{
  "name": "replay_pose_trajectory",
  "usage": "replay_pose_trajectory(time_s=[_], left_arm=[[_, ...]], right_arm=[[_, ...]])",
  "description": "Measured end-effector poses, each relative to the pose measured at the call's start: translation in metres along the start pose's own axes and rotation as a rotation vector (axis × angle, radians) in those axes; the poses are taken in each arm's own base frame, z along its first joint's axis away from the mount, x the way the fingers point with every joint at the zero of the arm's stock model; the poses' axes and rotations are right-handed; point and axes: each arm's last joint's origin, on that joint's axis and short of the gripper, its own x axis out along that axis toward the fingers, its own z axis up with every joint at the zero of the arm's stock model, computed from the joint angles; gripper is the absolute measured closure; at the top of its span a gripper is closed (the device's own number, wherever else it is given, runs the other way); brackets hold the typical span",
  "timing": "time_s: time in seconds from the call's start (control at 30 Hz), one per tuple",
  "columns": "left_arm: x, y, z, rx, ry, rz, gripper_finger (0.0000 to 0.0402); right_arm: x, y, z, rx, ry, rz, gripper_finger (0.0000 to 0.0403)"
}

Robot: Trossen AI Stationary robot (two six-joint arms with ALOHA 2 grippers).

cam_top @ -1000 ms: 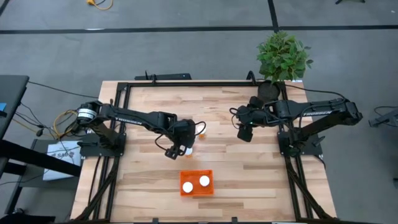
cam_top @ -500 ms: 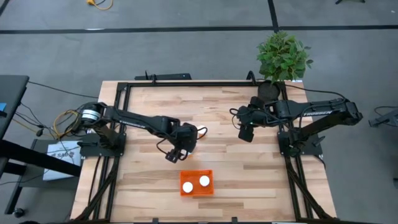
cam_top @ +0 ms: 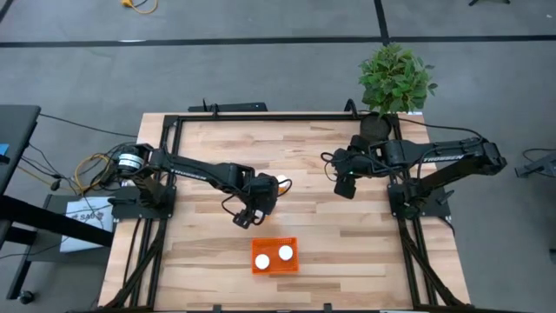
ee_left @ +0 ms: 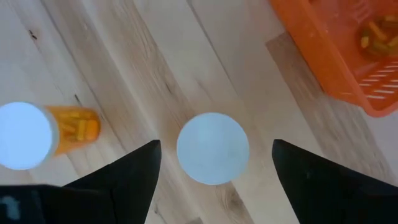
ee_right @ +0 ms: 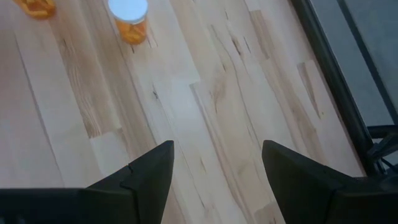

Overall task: Pick and place pill bottles into a basket
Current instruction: Put the orange pill bottle into the orange bin

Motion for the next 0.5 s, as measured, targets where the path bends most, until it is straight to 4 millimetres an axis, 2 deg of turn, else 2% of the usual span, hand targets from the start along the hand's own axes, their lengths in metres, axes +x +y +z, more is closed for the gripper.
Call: replay_pose_trajectory(time_s=[0.5], left_arm=[[0.015, 0.001, 0.000, -0.005, 0.029, -0.034, 0.0103]], right_arm=[[0.000, 0.000, -0.001, -0.004, 0.010, -0.003, 0.0163]])
